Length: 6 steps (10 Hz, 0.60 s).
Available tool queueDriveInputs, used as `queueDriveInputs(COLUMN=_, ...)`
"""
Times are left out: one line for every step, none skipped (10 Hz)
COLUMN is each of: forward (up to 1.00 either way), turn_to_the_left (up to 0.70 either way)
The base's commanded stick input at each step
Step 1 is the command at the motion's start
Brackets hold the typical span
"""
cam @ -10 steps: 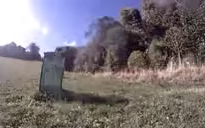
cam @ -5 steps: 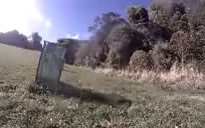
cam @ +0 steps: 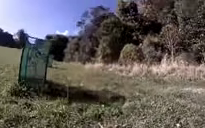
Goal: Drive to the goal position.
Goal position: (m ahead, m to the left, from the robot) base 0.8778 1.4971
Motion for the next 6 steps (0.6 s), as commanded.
queueDriveInputs(forward=0.50, turn_to_the_left=-0.50)
queueDriveInputs(forward=0.50, turn_to_the_left=-0.50)
queueDriveInputs(forward=0.50, turn_to_the_left=-0.50)
queueDriveInputs(forward=0.50, turn_to_the_left=-0.50)
queueDriveInputs(forward=0.50, turn_to_the_left=-0.50)
queueDriveInputs(forward=0.50, turn_to_the_left=-0.50)
